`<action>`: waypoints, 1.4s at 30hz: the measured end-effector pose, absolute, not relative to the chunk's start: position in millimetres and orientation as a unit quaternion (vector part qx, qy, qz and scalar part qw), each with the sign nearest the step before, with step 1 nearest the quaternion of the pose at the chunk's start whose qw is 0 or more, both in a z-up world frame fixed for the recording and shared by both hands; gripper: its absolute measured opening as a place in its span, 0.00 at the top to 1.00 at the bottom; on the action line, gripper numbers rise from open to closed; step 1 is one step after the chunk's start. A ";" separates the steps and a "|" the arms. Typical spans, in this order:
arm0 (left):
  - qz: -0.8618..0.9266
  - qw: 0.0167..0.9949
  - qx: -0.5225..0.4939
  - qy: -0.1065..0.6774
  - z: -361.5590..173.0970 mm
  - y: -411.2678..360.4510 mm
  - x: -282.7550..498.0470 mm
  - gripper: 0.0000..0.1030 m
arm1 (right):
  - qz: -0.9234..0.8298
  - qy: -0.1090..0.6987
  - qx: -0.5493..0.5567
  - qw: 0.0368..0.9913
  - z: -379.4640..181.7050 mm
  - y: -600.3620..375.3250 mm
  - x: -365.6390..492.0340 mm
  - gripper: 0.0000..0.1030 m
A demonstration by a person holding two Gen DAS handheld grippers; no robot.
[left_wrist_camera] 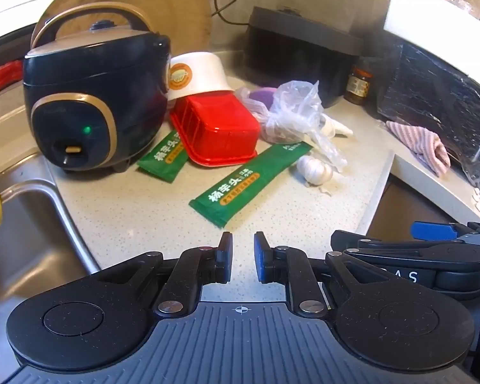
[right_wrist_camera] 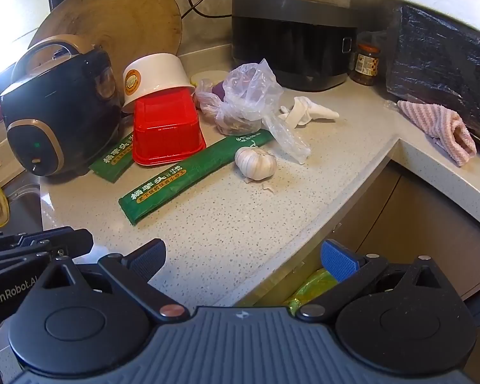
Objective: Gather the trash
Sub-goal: 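Move both tools toward the garlic bulb and green packet on the counter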
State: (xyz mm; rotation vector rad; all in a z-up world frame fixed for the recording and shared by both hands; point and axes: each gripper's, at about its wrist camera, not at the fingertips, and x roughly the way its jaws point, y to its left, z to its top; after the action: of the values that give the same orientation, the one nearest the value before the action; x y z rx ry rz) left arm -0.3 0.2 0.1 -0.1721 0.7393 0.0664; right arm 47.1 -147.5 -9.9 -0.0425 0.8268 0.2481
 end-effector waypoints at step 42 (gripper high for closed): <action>-0.007 0.924 -0.083 0.374 -8.0 16.5 -0.5 0.82 | 0.057 0.388 -0.010 0.920 -4.3 -143.2 35.6 0.00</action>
State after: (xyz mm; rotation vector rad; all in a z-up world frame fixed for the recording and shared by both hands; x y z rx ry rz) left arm -0.5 16.5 -8.0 -0.1713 0.7679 -0.0136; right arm 35.6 -143.2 -4.3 -0.0196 0.7976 0.1165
